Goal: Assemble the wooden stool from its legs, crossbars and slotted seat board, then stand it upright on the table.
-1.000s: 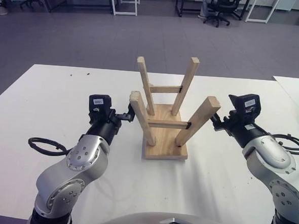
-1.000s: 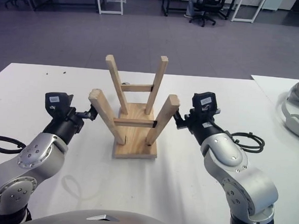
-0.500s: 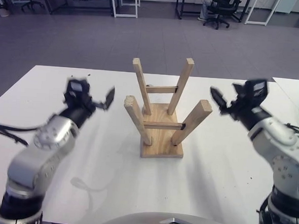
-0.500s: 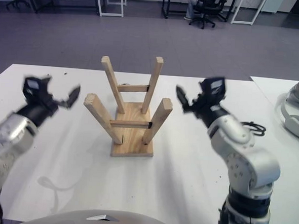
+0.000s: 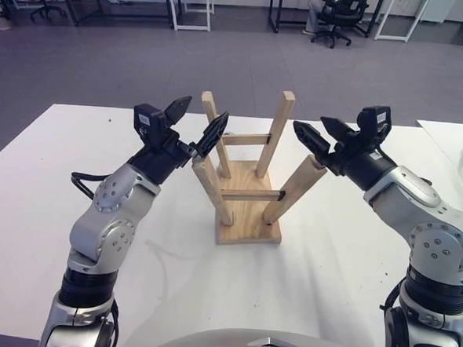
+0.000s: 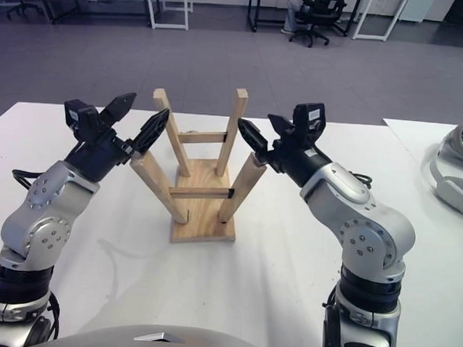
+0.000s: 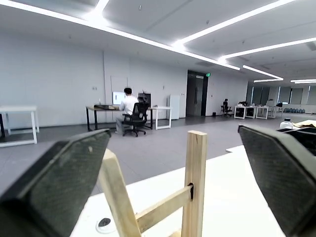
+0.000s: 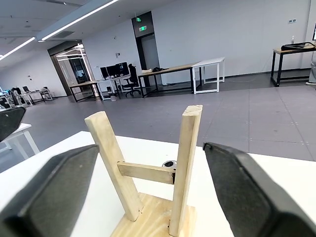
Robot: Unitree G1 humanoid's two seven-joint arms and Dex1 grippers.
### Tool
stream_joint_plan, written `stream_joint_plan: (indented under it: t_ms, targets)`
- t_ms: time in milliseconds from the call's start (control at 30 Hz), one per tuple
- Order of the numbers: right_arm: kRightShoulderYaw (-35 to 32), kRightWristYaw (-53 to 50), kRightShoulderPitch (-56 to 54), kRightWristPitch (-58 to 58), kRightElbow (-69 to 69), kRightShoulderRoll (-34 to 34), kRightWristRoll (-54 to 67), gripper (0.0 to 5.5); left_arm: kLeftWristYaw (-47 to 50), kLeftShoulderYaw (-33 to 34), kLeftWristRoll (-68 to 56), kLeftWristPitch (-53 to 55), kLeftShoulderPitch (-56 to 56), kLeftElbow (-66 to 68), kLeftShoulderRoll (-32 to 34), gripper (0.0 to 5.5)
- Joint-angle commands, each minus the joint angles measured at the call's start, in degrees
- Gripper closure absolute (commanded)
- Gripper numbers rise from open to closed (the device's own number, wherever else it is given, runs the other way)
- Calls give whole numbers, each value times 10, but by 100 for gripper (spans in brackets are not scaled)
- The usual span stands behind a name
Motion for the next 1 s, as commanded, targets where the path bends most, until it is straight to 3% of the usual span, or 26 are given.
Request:
stream_joint_plan:
  t_ms: [33, 67, 167, 267, 333, 433, 533, 667, 733, 833, 1000]
  targets:
    - [-15, 0, -46, -9, 39, 32, 36, 155, -14, -12, -6, 28, -23, 11, -20, 72]
    - [-29, -1, -55, -17, 44, 37, 48, 155, -11, 1, -20, 29, -37, 5, -23, 72]
    - [-55, 42, -47, -74, 145, 4, -16, 155, 0, 129, -117, 25, -144, 58, -2, 72]
    - [32, 165, 31, -129, 223, -29, -104, 155, -30, 188, -113, 21, -138, 133, 32, 72]
    - [112, 272, 92, -154, 182, -41, -121, 155, -64, 191, -85, 25, -74, 140, 57, 72]
    - [165, 370, 164, -135, 51, -53, -62, 155, -132, 163, 10, 6, 65, 161, 118, 72]
    - [150, 392, 244, -123, -10, -88, -45, 155, -195, 132, 109, -47, 185, 196, 159, 72]
    - [106, 434, 354, -175, 87, -206, -166, 155, -252, 95, 187, -58, 262, 193, 209, 72]
    - [129, 398, 256, -231, 264, -181, -255, 155, -289, 69, 204, -49, 277, 169, 233, 72]
    - [165, 344, 33, -335, 543, -76, -351, 155, -343, 14, 242, -17, 269, 123, 285, 72]
    - [222, 335, -138, -485, 830, 44, -453, 155, -370, -53, 290, 8, 236, 107, 303, 72]
